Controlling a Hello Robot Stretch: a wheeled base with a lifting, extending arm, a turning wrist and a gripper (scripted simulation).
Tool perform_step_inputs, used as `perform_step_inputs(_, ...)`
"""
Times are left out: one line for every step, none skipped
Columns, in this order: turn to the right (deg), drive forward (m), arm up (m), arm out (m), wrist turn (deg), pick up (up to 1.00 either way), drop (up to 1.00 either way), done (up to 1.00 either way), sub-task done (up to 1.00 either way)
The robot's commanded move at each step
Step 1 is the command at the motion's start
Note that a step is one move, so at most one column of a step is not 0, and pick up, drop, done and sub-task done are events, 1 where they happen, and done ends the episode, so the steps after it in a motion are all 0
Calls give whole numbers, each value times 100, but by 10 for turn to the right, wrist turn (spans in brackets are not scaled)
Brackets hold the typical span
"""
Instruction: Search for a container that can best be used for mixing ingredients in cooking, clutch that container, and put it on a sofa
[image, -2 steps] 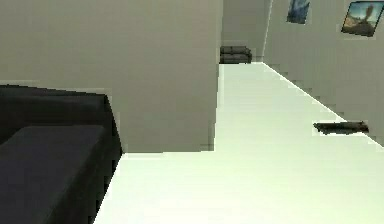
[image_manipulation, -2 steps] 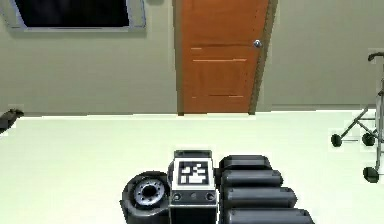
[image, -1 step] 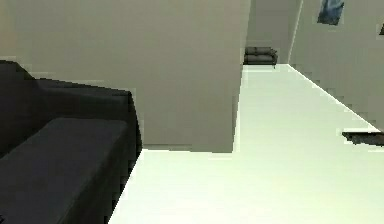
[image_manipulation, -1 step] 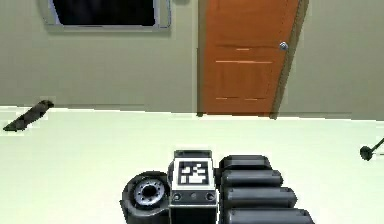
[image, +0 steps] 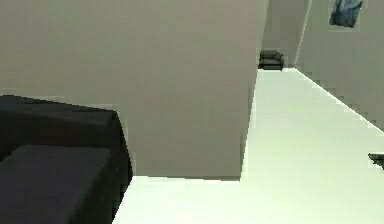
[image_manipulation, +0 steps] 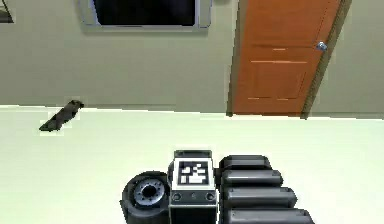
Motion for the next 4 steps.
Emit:
perform_step_inputs(450, 0, 0, 0, 0, 0, 0, 0, 0)
perform_step_inputs(450, 0, 0, 0, 0, 0, 0, 0, 0)
perform_step_inputs(180, 0, 0, 0, 0, 0, 0, 0, 0)
perform_step_inputs(-450, 0, 0, 0, 0, 0, 0, 0, 0)
